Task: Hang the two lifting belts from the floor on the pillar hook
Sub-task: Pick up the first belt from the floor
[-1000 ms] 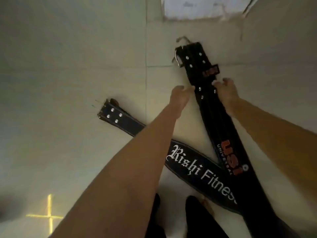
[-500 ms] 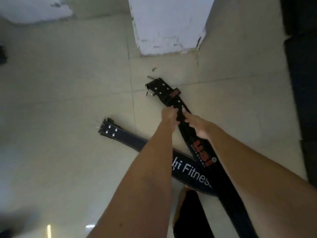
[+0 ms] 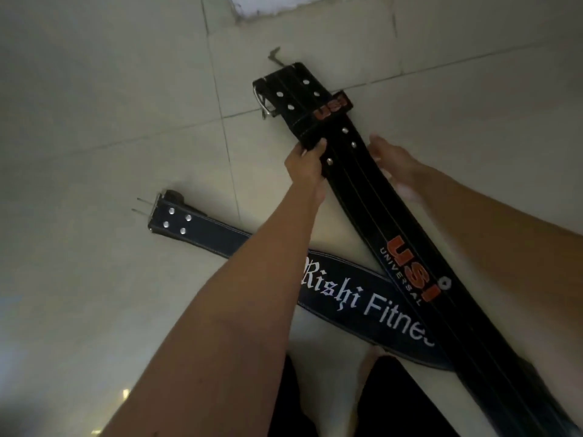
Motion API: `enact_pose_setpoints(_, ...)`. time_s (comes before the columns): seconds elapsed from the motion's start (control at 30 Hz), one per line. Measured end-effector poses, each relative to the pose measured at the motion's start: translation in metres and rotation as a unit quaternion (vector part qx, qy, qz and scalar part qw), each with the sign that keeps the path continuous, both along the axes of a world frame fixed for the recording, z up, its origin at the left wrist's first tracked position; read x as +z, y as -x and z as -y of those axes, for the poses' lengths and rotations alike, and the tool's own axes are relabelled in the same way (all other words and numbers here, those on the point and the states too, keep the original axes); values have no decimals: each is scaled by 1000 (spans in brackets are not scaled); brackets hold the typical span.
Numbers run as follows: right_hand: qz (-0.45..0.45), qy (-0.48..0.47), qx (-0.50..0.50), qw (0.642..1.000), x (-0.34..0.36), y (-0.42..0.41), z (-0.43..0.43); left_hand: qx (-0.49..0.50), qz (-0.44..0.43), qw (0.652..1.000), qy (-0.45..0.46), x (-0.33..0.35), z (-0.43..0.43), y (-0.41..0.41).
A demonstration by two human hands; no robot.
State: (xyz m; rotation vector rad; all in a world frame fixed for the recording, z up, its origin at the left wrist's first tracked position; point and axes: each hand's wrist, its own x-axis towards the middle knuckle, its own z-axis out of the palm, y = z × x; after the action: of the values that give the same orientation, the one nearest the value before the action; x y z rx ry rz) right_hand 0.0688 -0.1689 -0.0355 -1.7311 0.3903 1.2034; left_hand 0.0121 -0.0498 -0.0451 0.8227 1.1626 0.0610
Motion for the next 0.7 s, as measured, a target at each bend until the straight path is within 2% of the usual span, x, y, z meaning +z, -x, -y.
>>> enact_pose_setpoints(0.07, 6, -5, -43, 999, 25, 3, 3, -9, 3, 999, 35, 23, 2, 2)
enact_pose_setpoints(0.17, 8, 16, -111, 994, 94, 9, 13, -20, -17, 995, 94, 93, 16, 10)
enact_pose_setpoints(0.27, 40, 53, -114, 991, 215, 17, 35, -43, -39, 991, 120, 209, 35, 25)
enact_pose_setpoints(0.4, 44, 7, -73, 996, 414, 21, 55, -110, -10, 986, 125, 394, 55, 51)
enact_pose_setpoints(0.47, 31, -32, -61, 997, 513, 25, 61, -154, 18, 982, 106, 490, 61, 58)
enact_pose_setpoints(0.53, 57, -49, -60, 995, 591, 33, 67, -206, 47, 975, 69, 570, 64, 58)
enact_pose_setpoints(0.6, 131, -62, -103, 984, 663, 45, 74, -254, 91, 963, 16, 649, 63, 54)
enact_pose_setpoints(0.7, 248, -129, -185, 942, 751, 56, 74, -286, 189, 935, -94, 742, 59, 37)
